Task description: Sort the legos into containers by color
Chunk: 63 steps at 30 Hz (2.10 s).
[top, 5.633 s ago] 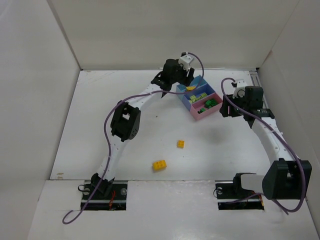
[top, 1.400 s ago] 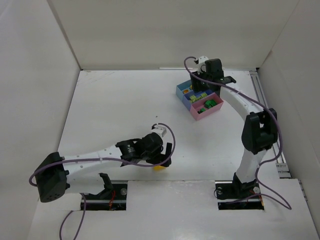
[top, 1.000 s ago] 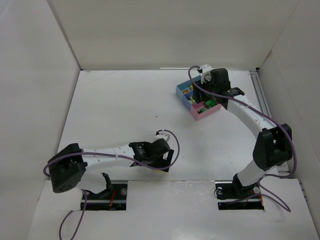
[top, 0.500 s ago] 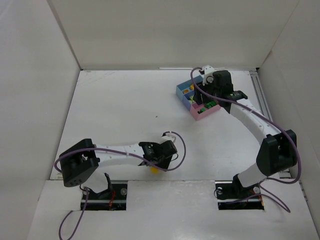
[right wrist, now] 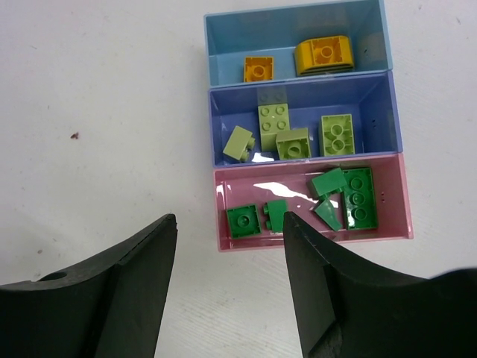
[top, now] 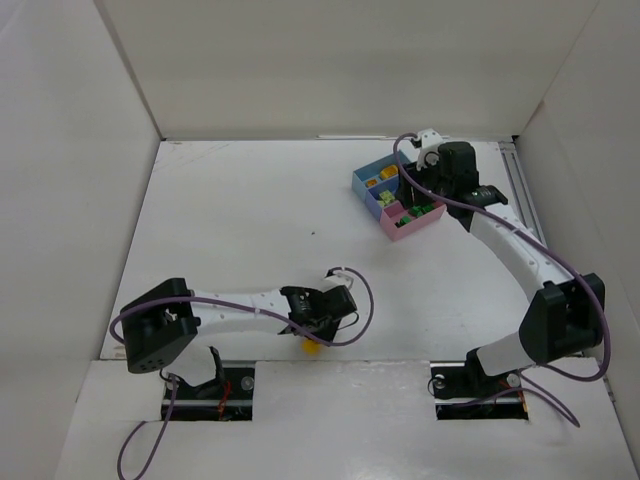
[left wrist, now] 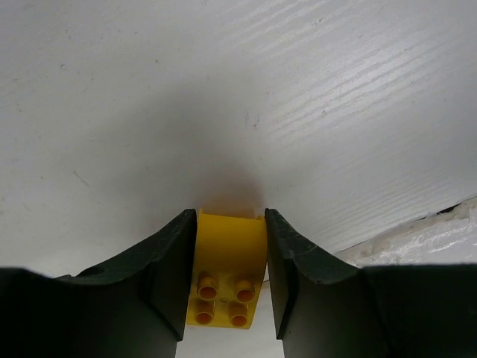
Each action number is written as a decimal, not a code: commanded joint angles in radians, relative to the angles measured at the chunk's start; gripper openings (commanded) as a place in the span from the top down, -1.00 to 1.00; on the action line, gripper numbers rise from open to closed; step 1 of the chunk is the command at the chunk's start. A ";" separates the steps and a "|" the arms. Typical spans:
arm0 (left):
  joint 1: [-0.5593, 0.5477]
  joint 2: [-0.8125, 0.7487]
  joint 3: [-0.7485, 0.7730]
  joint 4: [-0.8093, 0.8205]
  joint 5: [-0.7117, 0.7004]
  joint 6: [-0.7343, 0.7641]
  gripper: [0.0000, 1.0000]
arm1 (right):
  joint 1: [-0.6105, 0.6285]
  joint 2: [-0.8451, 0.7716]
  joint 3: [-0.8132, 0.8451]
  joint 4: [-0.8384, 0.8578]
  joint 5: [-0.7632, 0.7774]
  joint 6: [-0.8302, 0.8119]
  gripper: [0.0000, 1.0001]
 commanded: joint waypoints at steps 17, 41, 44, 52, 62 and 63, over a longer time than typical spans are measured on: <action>0.348 0.039 0.476 0.201 -0.108 0.276 0.61 | -0.189 -0.209 -0.112 0.010 0.100 0.179 -0.28; 0.631 0.945 1.503 0.627 0.268 0.478 0.47 | -0.328 -0.398 -0.193 -0.077 0.289 0.210 -0.28; 0.631 1.007 1.526 0.688 0.289 0.459 0.45 | -0.328 -0.366 -0.193 -0.068 0.264 0.200 -0.28; 0.631 1.053 1.526 0.731 0.329 0.439 0.29 | -0.337 -0.332 -0.184 -0.059 0.246 0.200 -0.28; 0.631 0.955 1.464 0.685 0.334 0.450 -0.94 | -0.337 -0.352 -0.193 -0.050 0.236 0.191 -0.44; 0.631 0.902 1.422 0.685 0.320 0.441 -1.00 | -0.337 -0.352 -0.193 -0.050 0.236 0.191 -0.47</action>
